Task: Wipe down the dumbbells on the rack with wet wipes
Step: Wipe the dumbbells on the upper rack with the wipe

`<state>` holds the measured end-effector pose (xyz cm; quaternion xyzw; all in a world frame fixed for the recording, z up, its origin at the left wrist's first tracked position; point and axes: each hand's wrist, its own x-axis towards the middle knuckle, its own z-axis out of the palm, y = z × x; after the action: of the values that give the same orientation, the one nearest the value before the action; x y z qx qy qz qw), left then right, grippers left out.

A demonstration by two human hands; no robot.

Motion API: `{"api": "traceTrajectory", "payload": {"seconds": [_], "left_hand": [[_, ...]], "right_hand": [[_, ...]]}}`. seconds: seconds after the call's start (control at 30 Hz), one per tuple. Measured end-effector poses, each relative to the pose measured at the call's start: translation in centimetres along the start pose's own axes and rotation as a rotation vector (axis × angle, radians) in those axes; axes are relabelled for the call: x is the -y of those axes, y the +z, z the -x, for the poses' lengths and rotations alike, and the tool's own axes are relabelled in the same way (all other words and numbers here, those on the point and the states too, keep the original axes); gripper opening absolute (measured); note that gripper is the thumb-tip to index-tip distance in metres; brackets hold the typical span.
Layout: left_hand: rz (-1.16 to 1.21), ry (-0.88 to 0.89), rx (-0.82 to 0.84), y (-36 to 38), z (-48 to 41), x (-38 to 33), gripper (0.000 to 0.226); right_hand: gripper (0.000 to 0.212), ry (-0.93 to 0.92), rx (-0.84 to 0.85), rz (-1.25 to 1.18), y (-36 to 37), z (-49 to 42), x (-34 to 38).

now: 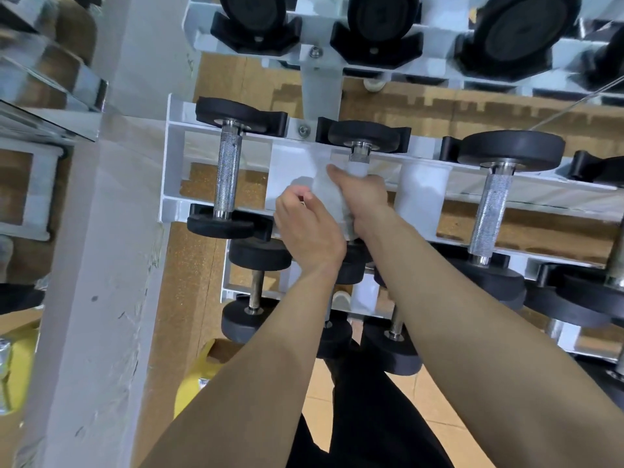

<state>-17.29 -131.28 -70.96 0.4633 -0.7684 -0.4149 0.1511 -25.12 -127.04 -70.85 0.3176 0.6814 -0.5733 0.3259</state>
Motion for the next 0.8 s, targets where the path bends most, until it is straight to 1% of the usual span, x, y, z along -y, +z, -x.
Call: {"api": "traceTrajectory", "payload": {"seconds": [0.07,0.17,0.2,0.23,0.3,0.4,0.47,0.53,0.57,0.63,0.7,0.77,0.8], "left_hand": [[-0.021,0.022,0.023,0.1,0.2,-0.1,0.013],[-0.023,0.009,0.020,0.1,0.2,0.1,0.012],[-0.027,0.003,0.015,0.2,0.2,0.0,0.014],[-0.031,-0.002,0.008,0.3,0.3,0.0,0.017],[-0.024,-0.001,-0.002,0.4,0.4,0.0,0.022],[-0.010,0.012,-0.003,0.5,0.4,0.0,0.023],[-0.009,0.028,-0.019,0.6,0.3,0.2,0.023],[-0.002,0.035,-0.034,0.6,0.3,0.2,0.025],[0.000,0.040,-0.039,0.7,0.3,0.2,0.027],[-0.003,0.053,-0.044,0.7,0.3,0.4,0.030],[-0.009,0.053,-0.041,0.7,0.3,0.5,0.030],[-0.002,0.046,-0.037,0.8,0.3,0.5,0.026],[0.005,0.045,-0.039,0.8,0.3,0.6,0.025]], "right_hand": [[0.053,-0.009,0.030,-0.034,-0.2,-0.6,1.2],[0.068,-0.033,0.115,-0.127,-0.6,-1.4,2.2],[0.069,-0.031,0.122,-0.135,-0.7,-1.4,2.2],[0.063,-0.038,0.119,-0.144,-0.8,-1.5,1.9],[0.044,-0.064,0.110,-0.099,-1.1,-0.9,0.8],[0.040,-0.128,0.124,0.051,-1.7,0.6,-1.2],[0.024,-0.166,0.149,0.174,-2.1,1.6,-1.9],[0.016,-0.192,0.167,0.286,-2.2,2.8,-1.8],[0.014,-0.196,0.167,0.294,-2.3,3.5,-1.6],[0.016,-0.165,0.165,0.193,-2.7,4.4,-1.5],[0.009,-0.087,0.164,0.039,-3.1,5.1,-1.2],[0.003,-0.045,0.174,-0.051,-3.3,5.2,-0.9],[0.004,-0.028,0.177,-0.085,-3.3,4.9,-0.9]]}}
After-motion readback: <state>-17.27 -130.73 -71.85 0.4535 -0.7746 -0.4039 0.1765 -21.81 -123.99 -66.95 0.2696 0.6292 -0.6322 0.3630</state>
